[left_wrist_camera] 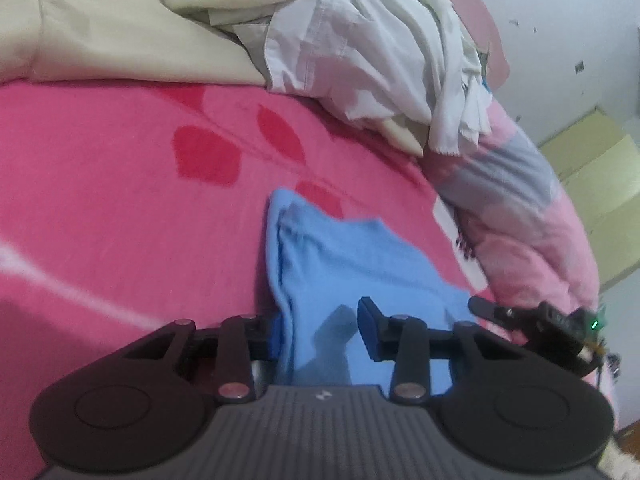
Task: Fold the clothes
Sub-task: 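Grasp the T-shirt's end with the left gripper while the right gripper grasps beside it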
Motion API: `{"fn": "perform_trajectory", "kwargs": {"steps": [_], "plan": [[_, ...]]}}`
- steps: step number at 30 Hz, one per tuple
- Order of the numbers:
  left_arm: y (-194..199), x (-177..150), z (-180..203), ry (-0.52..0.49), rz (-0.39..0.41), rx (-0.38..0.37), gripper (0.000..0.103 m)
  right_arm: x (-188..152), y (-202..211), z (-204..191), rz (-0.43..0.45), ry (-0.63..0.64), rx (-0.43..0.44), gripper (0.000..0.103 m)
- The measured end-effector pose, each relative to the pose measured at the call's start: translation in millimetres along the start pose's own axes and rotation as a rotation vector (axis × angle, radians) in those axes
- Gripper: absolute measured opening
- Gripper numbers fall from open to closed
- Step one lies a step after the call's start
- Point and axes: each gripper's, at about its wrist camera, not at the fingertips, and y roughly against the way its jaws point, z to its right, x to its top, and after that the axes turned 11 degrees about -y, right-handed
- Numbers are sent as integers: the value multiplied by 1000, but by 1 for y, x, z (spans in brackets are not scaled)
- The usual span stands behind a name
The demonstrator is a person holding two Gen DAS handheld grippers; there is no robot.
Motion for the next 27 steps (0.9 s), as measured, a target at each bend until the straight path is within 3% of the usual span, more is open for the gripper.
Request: {"fn": "perform_trajectory", "kwargs": {"steps": [7, 14, 18, 20, 24, 27], "plan": [[11, -14, 0, -28, -34, -45, 37, -12, 19, 10, -79, 20, 43, 56], [-35, 21, -4, -53, 7, -87, 35, 16, -17, -1, -103, 63, 86, 49], [-45, 23, 0, -105, 18, -118, 33, 24, -33, 1, -125, 82, 107, 20], [-44, 21, 3, -137, 22, -119, 32, 24, -34, 2, -135, 99, 121, 17], [-43, 21, 9, -161, 12, -74, 9, 23, -30, -1, -136, 166, 136, 11], [-34, 21, 23, -181, 24, -15, 6, 21, -28, -12, -127, 244, 138, 10]]}}
